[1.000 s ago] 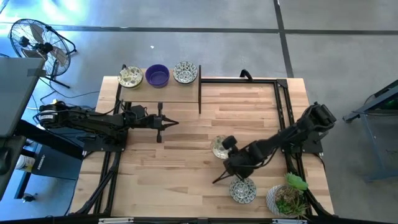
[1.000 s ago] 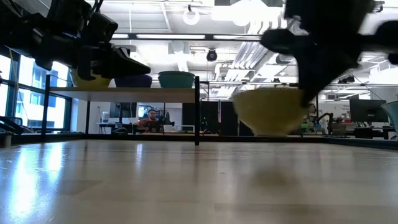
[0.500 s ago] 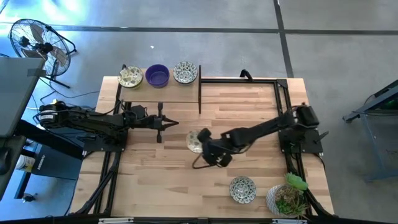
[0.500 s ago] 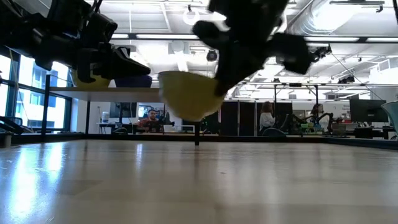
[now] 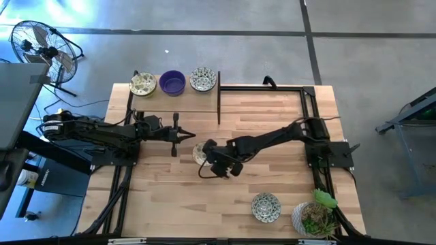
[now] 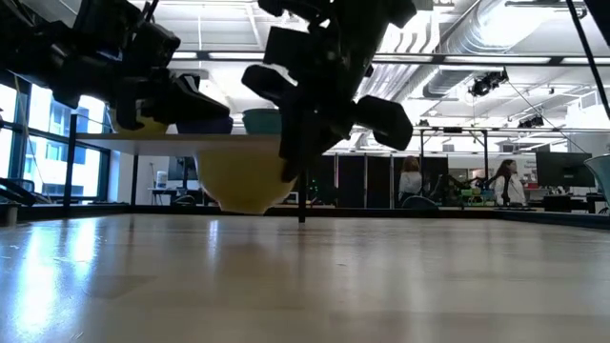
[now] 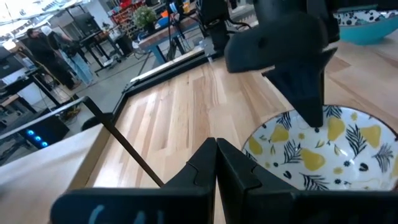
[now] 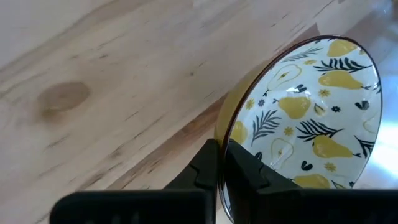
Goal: Pick & Place Mini bowls
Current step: Stack the yellow and white patterned bowl on the stacked yellow and white patterned bowl on the shelf
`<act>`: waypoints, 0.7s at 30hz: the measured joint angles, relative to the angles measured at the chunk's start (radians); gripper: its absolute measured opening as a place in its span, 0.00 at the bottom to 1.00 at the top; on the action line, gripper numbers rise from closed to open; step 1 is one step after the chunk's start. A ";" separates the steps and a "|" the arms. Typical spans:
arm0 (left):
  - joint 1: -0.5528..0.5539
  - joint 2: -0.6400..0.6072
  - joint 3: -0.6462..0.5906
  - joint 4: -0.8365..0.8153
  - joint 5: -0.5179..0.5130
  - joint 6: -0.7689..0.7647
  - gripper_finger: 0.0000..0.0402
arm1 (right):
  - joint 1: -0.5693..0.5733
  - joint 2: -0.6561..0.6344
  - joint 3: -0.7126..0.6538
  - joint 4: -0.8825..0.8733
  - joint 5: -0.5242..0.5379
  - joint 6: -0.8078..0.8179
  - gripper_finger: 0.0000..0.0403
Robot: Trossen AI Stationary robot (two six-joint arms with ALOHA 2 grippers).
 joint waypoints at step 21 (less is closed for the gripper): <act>0.000 0.000 0.000 -0.033 0.002 0.000 0.01 | -0.006 0.020 0.002 0.092 0.029 -0.001 0.24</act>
